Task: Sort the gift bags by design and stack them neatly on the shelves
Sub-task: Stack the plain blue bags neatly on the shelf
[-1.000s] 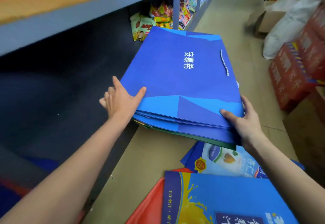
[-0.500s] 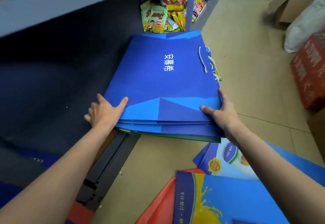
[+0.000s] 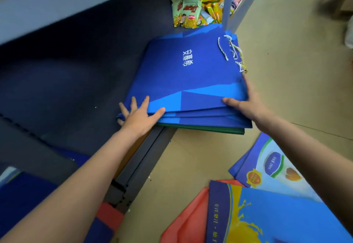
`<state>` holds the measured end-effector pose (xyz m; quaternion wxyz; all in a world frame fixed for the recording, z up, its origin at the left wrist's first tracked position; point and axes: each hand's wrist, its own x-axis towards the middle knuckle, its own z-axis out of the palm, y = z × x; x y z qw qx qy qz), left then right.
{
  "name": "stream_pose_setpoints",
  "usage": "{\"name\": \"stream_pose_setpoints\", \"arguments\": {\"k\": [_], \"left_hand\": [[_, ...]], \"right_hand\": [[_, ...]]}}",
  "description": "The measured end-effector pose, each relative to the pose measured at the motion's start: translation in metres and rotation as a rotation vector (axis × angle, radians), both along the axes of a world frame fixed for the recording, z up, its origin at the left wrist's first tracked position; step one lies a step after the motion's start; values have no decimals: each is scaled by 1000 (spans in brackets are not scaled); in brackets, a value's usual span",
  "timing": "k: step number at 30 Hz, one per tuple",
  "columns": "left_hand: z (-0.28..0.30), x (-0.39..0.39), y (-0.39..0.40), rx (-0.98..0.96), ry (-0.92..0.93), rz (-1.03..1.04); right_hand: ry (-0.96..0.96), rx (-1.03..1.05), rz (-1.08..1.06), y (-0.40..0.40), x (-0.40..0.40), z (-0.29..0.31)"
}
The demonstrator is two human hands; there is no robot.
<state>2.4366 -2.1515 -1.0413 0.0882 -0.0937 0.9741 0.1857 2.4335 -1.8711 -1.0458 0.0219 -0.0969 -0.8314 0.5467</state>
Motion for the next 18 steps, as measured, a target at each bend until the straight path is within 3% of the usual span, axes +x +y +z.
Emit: {"name": "stream_pose_setpoints", "arguments": {"k": [5,10,15,18], "left_hand": [[-1,11,19,-101,-76,-184],[-5,4,47,-78,-52,-101],[-2,-43,37,15,106,-69],[0,-75,33,81,167,10]], "right_hand": [[-139,322,284,0,20,16],[-246,661,412,-12,38,18],[-105,583,244,-28,12,15],[-75,584,249,-41,-24,25]]}}
